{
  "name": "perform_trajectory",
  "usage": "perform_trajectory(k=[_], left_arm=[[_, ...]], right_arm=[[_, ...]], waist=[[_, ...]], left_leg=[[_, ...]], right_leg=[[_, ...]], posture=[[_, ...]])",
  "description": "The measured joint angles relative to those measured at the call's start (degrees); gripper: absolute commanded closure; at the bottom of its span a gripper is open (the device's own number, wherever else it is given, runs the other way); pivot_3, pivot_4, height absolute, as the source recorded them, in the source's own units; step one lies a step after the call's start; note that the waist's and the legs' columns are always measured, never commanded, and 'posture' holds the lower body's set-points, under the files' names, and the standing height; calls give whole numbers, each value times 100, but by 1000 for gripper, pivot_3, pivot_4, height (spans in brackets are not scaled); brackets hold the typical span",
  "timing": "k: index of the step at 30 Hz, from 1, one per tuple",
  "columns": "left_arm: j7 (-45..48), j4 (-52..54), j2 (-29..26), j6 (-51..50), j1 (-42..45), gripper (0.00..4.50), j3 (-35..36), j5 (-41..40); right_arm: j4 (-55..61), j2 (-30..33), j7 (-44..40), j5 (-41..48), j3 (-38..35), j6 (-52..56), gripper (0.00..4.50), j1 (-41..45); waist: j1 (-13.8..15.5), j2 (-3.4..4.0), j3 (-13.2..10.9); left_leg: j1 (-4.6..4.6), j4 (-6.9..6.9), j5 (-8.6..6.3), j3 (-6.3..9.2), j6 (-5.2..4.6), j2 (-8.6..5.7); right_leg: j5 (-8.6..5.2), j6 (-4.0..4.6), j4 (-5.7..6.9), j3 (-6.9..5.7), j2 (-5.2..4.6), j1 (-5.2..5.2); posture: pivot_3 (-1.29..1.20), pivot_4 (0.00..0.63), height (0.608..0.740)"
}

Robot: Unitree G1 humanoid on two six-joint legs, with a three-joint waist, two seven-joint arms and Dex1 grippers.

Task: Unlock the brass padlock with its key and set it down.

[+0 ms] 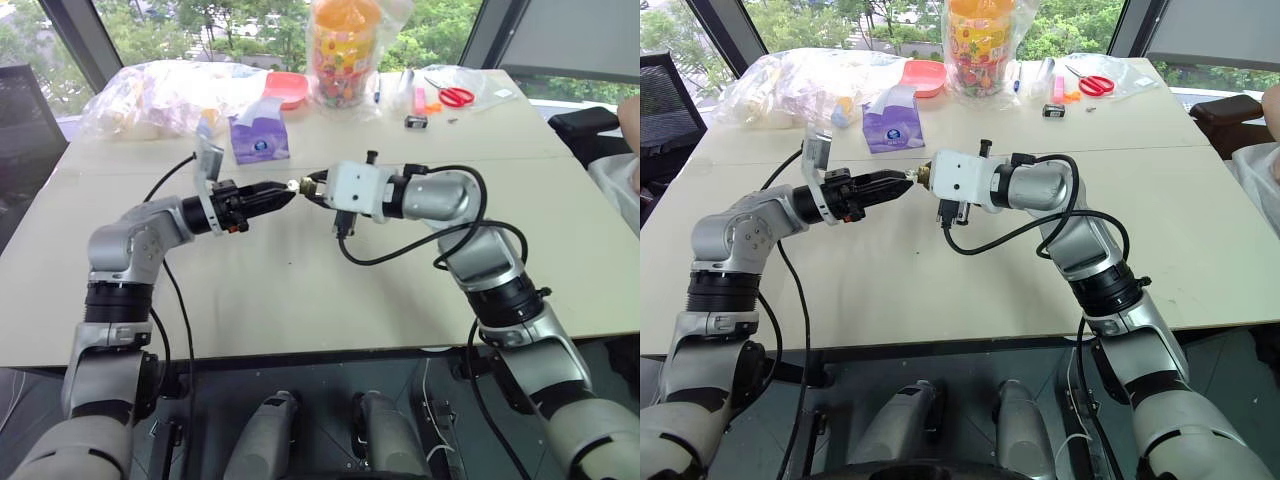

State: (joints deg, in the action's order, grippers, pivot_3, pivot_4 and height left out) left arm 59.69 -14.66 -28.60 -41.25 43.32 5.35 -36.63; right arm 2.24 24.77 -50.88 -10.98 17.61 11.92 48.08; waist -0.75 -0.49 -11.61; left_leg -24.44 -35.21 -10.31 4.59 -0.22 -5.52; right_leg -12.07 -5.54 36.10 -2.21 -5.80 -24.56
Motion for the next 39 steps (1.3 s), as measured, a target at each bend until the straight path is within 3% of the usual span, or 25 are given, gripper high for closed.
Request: perform_trajectory(k=[4, 14, 28, 30, 32, 35, 38, 39], left_arm=[[101, -70, 30, 70, 31, 4456, -4, 15], [210, -85, 48, 281, 33, 4456, -66, 184], [379, -469, -64, 3977, 263, 4456, -1102, 2265], [507, -564, -71, 3946, 312, 4456, -1112, 2253], [702, -564, -90, 3218, 363, 4456, -1050, 1961], [823, -556, -95, 2088, 387, 3567, -854, 1468], [658, -596, -50, 1555, 442, 2302, -635, 1280], [573, -642, -42, 1476, 490, 2302, -599, 1258]], right_arm=[[8, 5, -4, -11, 20, 72, 3850, 0], [9, 14, -2, -15, 38, 164, 3850, -2], [-26, 143, -86, -65, 14, 387, 3850, -39], [-26, 142, -118, -65, 22, 401, 3850, -44], [-26, 134, -140, -64, 49, 400, 3850, -51], [-12, 100, -131, -63, 114, 371, 3850, -51], [-9, 99, -107, -57, 116, 282, 3850, -50], [-9, 97, -103, -57, 117, 264, 3850, -50]], waist=[[-3, 0, 0], [-2, 0, 0], [5, 0, 0], [5, 0, 0], [-2, 0, 0], [-14, 0, 0], [-12, -1, -1], [-5, -1, -1]], left_leg=[[0, 0, 0, 0, 0, 0], [0, 0, 0, 0, 0, 1], [-1, 4, 0, -3, 0, 2], [-2, 3, 0, -3, -1, 2], [-2, 3, 0, -3, -2, 3], [-2, 2, 0, -2, -3, 4], [-2, 0, 0, -3, -3, 7], [-2, 0, 0, -2, -2, 7]], right_leg=[[0, 0, 0, 0, 0, -1], [0, 0, 0, 0, 0, -1], [1, 2, -3, 0, 0, -3], [1, 1, -3, -1, 1, -3], [1, 1, -3, -5, 3, -2], [0, 0, -2, -6, 6, -3], [1, 0, -1, -6, 9, -2], [1, 0, -1, -6, 9, -1]], posture=[[0, 150, 740], [0, 150, 740], [0, 150, 740], [0, 150, 740], [0, 150, 740], [0, 150, 740], [0, 150, 740], [0, 150, 740]])
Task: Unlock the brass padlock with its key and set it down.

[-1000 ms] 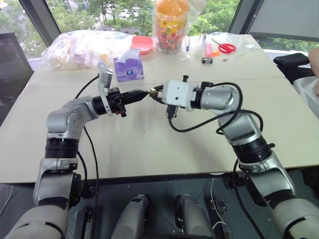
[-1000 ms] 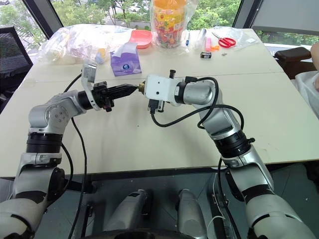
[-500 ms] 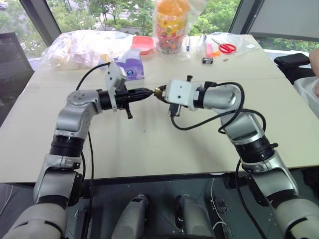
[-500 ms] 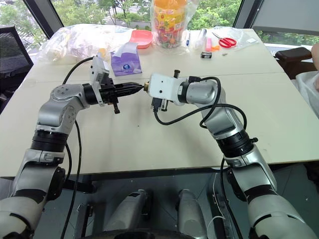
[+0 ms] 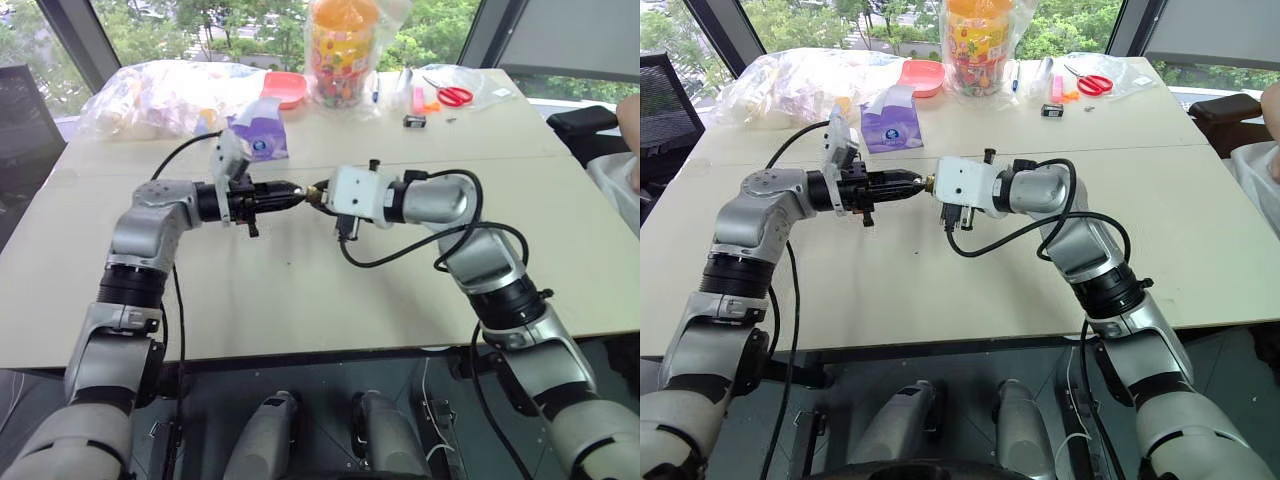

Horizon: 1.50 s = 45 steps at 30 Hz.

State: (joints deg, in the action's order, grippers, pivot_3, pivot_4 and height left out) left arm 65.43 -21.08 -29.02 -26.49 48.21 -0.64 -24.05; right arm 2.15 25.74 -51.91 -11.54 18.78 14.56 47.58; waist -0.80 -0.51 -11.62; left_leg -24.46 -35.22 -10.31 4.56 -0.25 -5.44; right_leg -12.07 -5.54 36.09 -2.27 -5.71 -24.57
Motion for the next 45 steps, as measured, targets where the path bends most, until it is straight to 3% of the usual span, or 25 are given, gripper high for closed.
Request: perform_trajectory(k=[9, 23, 24, 29, 35, 43, 45], left_arm=[[-14, -188, 97, -608, 95, 2302, 362, -424], [322, -118, 162, -955, 94, 2302, 231, -531], [328, -118, 173, -951, 94, 2832, 201, -528], [375, -138, 223, -946, 94, 4468, 150, -523], [317, -180, 278, -937, 104, 4473, 164, -522], [127, -100, 372, -1137, 103, 4473, 233, -643], [108, -12, 342, -1307, 98, 4473, 326, -752]], right_arm=[[0, -48, 81, 0, 24, -155, 3850, 1], [16, -96, 192, -8, 53, -250, 3850, 2], [26, -96, 197, -9, 55, -250, 3850, 2], [55, -94, 207, -19, 63, -250, 3850, 2], [61, -84, 207, -70, 65, -235, 3850, 2], [235, -25, 217, -25, -24, 50, 46, -41], [542, -41, 265, 207, -372, 489, 46, -180]], waist=[[-1, 0, 0], [4, 0, 0], [3, 0, 0], [1, 0, 0], [1, 0, 0], [9, 0, 0], [15, 0, 0]], left_leg=[[0, -1, 0, 0, 1, 1], [0, -1, 0, 0, 1, 2], [0, -1, 0, 0, 1, 2], [0, -1, 0, 0, 1, 2], [0, -1, 0, 0, 1, 2], [0, -1, 0, 0, 1, 3], [-1, -1, 0, 1, 1, 3]], right_leg=[[0, 0, 0, 1, 1, 1], [1, 2, 0, 4, 1, 1], [1, 2, 0, 4, 1, 1], [1, 2, 0, 4, 1, 0], [1, 2, 0, 4, 2, 0], [2, 3, 0, 4, 1, 0], [2, 3, -1, 6, 1, 0]], posture=[[0, 150, 740], [0, 150, 740], [0, 150, 740], [0, 150, 740], [0, 150, 740], [0, 150, 740], [0, 150, 740]])
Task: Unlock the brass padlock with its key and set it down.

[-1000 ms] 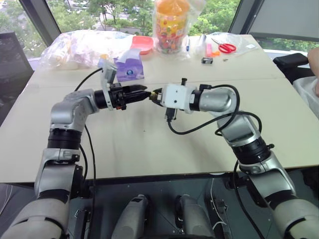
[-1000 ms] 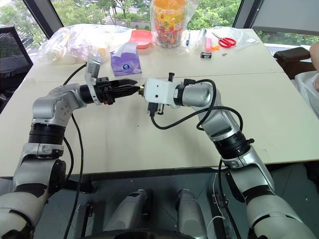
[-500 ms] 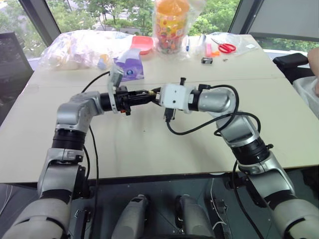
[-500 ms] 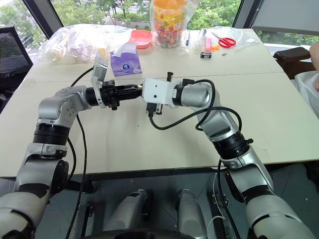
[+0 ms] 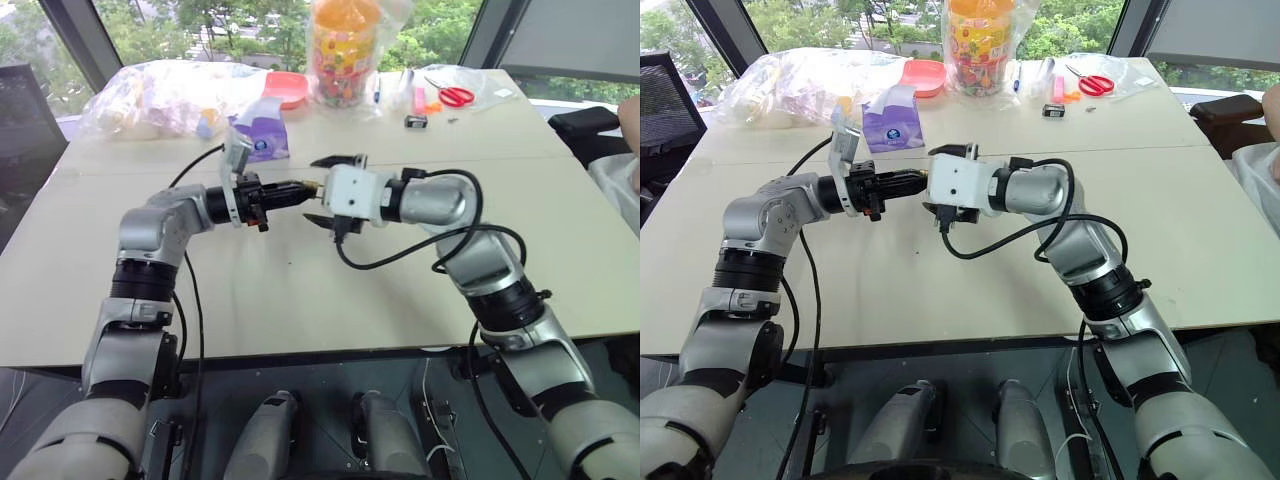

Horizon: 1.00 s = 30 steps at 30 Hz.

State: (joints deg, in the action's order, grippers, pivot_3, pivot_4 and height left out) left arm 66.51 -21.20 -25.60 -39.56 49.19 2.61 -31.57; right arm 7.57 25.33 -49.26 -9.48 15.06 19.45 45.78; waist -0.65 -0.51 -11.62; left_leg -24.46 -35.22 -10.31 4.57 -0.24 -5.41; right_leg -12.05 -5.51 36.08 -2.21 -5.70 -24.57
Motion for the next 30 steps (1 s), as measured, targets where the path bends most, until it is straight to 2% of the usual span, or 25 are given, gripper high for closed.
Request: perform_trajectory(k=[6, 10, 30], left_arm=[[52, 345, -128, -385, -53, 4473, 125, -311], [95, 473, -137, -485, -140, 4473, 112, -412], [91, 583, -125, -607, -136, 4473, 117, -629]], right_arm=[[1007, -337, 401, 1009, -1037, 1659, 46, -206], [1146, -454, 751, 1304, -1246, 2111, 46, -210], [1071, -47, 920, 1665, -897, 2116, 46, -373]], waist=[[-10, 0, 0], [-8, 0, 0], [-6, 0, 0]], left_leg=[[1, 0, 0, 0, 0, 4], [1, 0, 0, 0, 0, 7], [0, 1, 0, -2, 0, 8]], right_leg=[[3, 5, 0, 1, 1, 0], [4, 8, 0, 1, 2, -1], [4, 7, -5, 1, 2, 1]], posture=[[0, 150, 740], [0, 150, 740], [0, 150, 740]])
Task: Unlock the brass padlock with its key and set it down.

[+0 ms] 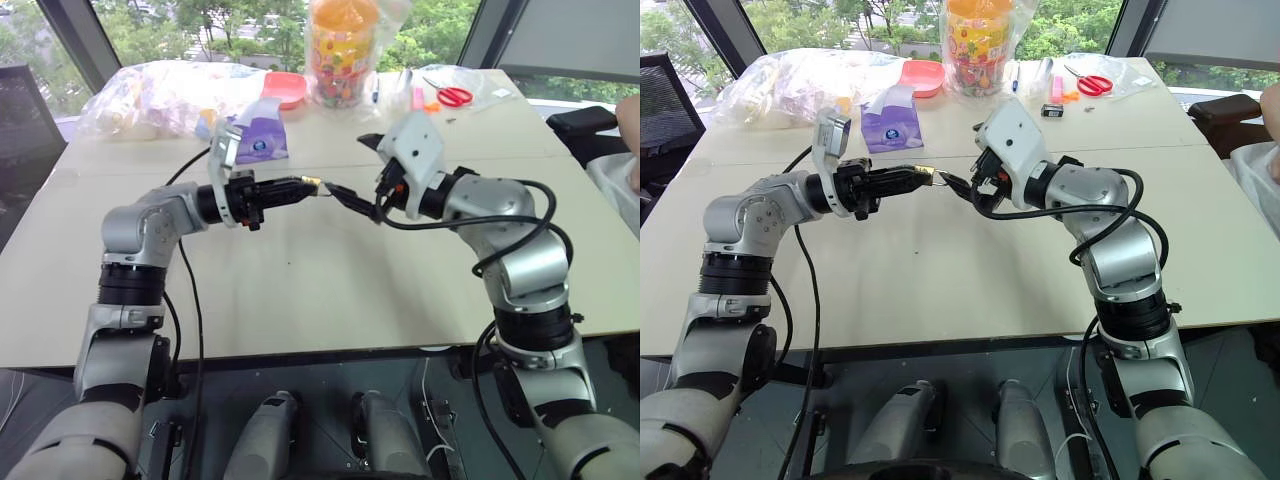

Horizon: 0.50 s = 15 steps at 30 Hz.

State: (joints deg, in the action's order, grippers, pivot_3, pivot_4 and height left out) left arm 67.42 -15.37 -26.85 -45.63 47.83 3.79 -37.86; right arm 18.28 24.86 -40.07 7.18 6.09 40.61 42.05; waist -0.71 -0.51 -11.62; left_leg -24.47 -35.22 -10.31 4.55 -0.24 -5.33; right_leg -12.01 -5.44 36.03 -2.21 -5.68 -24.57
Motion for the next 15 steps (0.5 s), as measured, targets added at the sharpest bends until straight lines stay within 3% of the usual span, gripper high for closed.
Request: perform_trajectory(k=[15], left_arm=[[138, 243, -167, -1, -77, 4473, -60, -7]], right_arm=[[-405, -140, 56, 690, -262, 226, 46, 26]], waist=[[7, 0, 0]], left_leg=[[0, 0, 0, 0, 0, 0]], right_leg=[[0, 0, -3, 0, 0, 0]], posture=[[0, 150, 740]])
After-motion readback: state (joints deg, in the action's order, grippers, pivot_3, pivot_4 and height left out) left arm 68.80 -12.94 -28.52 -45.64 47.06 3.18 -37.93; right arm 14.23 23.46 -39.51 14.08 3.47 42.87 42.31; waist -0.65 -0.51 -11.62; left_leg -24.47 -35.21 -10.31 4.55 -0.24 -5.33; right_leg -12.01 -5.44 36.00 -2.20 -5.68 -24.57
